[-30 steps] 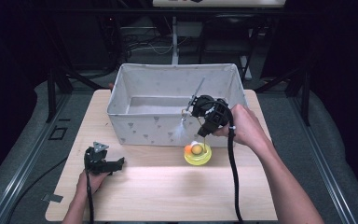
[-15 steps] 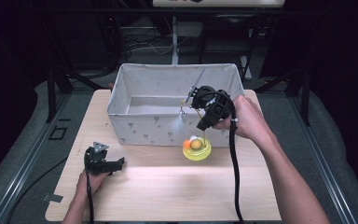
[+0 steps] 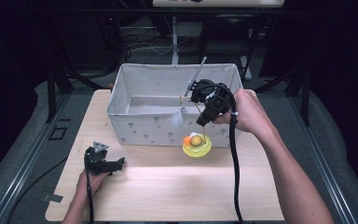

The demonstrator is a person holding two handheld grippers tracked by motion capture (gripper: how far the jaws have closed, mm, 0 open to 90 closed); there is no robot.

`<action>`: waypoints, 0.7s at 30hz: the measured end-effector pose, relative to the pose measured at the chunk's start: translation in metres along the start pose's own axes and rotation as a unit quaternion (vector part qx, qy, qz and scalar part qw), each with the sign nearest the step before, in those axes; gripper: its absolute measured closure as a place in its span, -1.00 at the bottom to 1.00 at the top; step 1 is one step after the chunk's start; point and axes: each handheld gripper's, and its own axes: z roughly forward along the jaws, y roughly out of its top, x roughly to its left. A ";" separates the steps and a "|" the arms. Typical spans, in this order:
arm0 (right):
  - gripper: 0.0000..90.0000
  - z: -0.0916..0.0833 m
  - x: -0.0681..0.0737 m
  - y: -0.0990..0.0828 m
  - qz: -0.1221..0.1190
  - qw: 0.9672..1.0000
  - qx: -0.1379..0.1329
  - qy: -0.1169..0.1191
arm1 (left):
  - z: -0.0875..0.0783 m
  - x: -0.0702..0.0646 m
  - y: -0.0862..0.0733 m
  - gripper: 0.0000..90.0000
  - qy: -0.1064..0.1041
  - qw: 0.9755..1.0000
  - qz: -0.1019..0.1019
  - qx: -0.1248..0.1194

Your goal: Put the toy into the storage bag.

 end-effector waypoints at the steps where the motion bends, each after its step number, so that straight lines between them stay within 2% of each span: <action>1: 0.96 -0.002 0.000 0.001 0.000 1.000 -0.004 0.000 | 0.000 0.000 0.000 -0.95 0.000 1.000 0.000 0.001; 21: 0.96 -0.029 0.001 0.015 -0.011 1.000 -0.005 -0.004 | 0.000 0.000 0.000 -0.95 -0.002 1.000 0.001 0.003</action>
